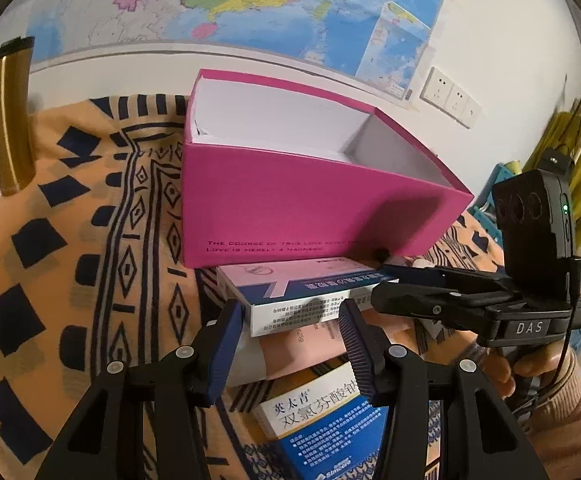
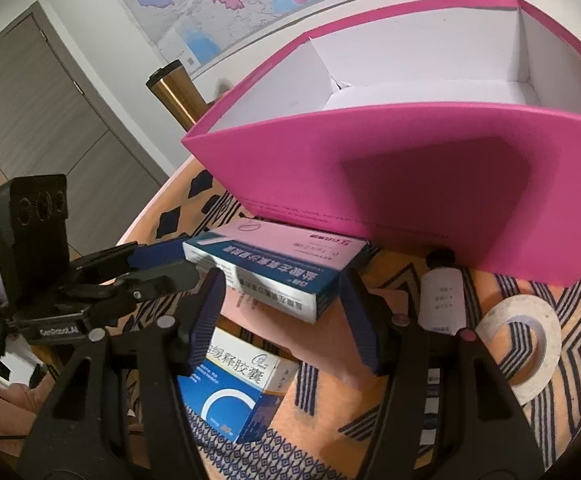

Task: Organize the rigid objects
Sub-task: 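Lower the right gripper onto the white-and-teal medicine box and close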

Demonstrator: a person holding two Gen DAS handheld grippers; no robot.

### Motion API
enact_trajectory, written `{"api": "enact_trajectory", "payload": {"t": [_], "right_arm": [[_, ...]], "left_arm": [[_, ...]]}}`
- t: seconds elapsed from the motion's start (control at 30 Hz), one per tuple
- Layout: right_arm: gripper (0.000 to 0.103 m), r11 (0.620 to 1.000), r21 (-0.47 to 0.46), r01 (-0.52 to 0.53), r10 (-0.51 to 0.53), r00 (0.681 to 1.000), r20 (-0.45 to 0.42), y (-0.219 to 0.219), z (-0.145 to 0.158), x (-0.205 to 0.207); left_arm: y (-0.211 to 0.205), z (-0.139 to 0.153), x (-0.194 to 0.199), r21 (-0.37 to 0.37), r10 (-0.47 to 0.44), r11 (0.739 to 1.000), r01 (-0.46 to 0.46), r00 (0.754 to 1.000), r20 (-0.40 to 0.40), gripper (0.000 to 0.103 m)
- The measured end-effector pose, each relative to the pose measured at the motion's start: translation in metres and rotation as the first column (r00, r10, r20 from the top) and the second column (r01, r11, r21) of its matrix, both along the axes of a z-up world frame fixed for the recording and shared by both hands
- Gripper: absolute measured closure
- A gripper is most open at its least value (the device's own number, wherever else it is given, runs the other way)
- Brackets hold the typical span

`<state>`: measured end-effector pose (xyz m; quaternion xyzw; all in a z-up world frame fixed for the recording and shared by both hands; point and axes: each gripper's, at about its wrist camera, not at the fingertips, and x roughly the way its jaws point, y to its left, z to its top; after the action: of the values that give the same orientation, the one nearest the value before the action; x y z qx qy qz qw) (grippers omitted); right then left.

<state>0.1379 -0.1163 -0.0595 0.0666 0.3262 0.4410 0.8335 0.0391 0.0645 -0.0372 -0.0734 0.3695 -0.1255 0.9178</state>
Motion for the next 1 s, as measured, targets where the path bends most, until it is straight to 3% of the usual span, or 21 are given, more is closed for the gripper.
{"api": "enact_trajectory", "payload": {"t": [0.23, 0.53, 0.87, 0.93, 1.0], "right_arm": [[0.042, 1.0, 0.022, -0.016, 0.015, 1.0, 0.012, -0.009, 0.005, -0.01], [0.042, 0.998, -0.021, -0.058, 0.058, 0.998, 0.016, -0.008, -0.004, -0.026], [0.042, 1.0, 0.025, -0.01, 0.01, 1.0, -0.007, -0.023, -0.002, -0.014], [0.042, 0.999, 0.035, -0.018, 0.019, 1.0, -0.012, -0.02, -0.003, -0.012], [0.042, 0.999, 0.037, -0.025, 0.026, 0.999, -0.023, -0.017, -0.005, -0.011]], "left_arm": [[-0.002, 0.006, -0.012, -0.008, -0.014, 1.0, 0.014, 1.0, 0.017, 0.053], [-0.005, 0.0, -0.03, 0.015, -0.016, 1.0, 0.016, 1.0, -0.007, 0.053], [0.003, 0.009, -0.02, 0.007, 0.029, 1.0, -0.029, 1.0, 0.006, 0.053], [0.001, 0.006, -0.016, 0.014, 0.03, 0.999, -0.03, 1.0, -0.008, 0.064], [0.0, 0.003, -0.013, 0.014, 0.025, 1.0, -0.025, 0.999, -0.022, 0.067]]}}
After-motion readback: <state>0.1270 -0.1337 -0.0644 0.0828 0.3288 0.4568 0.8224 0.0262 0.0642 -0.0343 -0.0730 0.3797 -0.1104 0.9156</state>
